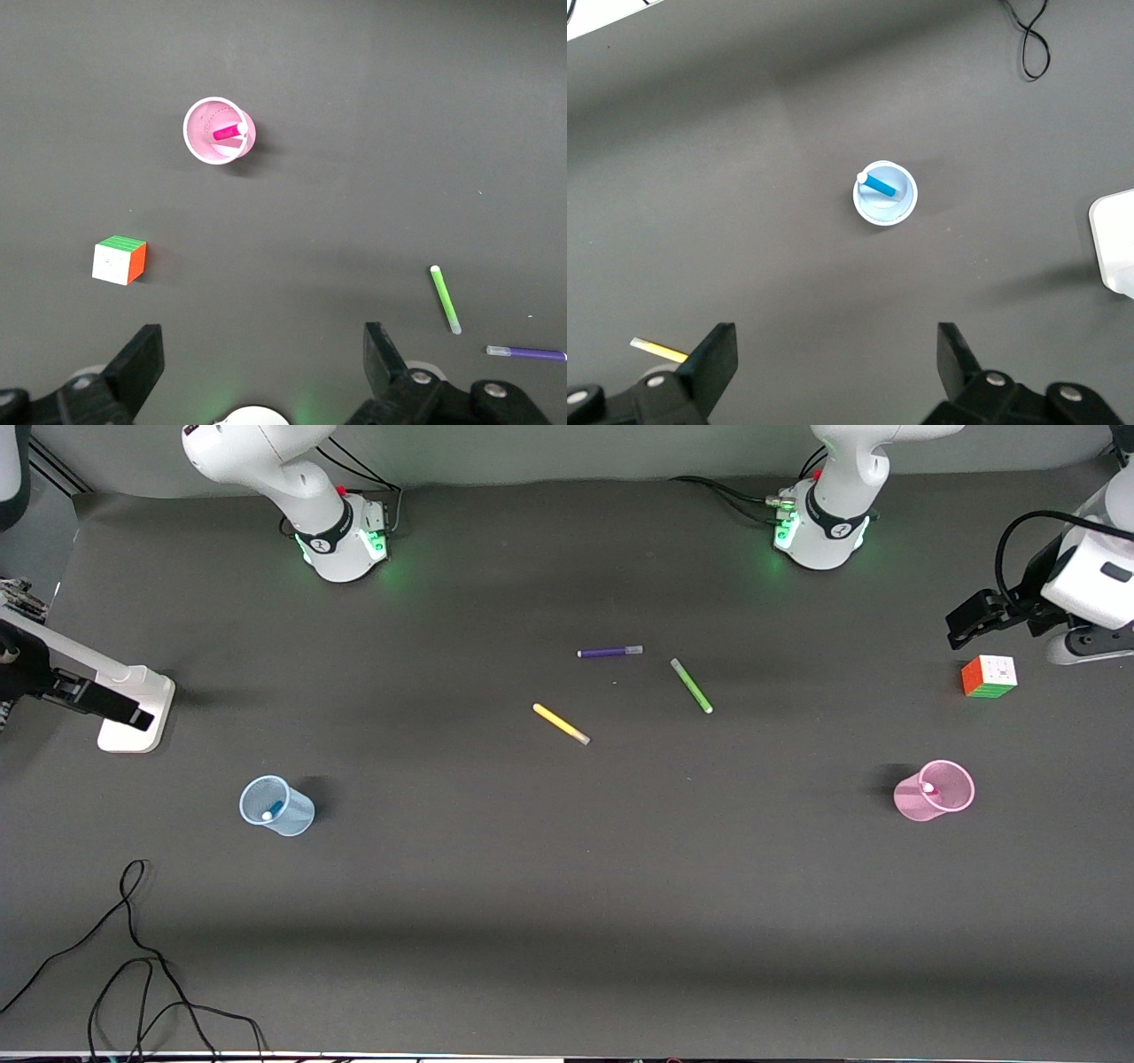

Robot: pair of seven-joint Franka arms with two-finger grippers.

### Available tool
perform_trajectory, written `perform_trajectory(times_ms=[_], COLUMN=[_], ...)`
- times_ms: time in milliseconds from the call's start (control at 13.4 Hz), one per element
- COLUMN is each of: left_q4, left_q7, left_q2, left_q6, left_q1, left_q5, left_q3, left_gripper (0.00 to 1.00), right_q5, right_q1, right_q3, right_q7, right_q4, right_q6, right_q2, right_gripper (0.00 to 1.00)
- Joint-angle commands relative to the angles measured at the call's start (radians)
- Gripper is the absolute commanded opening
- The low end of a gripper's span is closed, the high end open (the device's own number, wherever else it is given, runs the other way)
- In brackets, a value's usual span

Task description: Place pink and blue markers in matching cups

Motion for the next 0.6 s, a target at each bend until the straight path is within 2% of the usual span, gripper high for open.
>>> perform_trajectory(times_ms=[0,75,149,522], left_q4=[-0.013,-0.011,-0.011,0.041], left_q7=[0.011,0.009,0.009,0.011], left_q2=[-0.014,-0.011,-0.007,0.029], left_q6=[0.005,0.003,0.003,-0.036], left_q1=[-0.021,-0.020,-0.020,-0.020], left_q5=[0.019,0.019,0.019,0.020], left_q3=[0.025,0.025,0.025,0.023], left_gripper=[1.00,1.00,1.00,1.00], right_q5=[0.013,0.011,0.002,-0.087], right_q1=[-0.175,-0.255,-0.270,-0.263], right_q3=[0.185,0.268,0.292,0.348], right_q7=[-0.010,-0.010,-0.010,-0.040], right_q4=[0.004,0.002,-0.001,-0.058], right_q6=[-0.018,-0.020,-0.020,-0.044], right_q2=[-0.017,-0.021,-0.023,-0.025], right_gripper=[1.00,1.00,1.00,1.00])
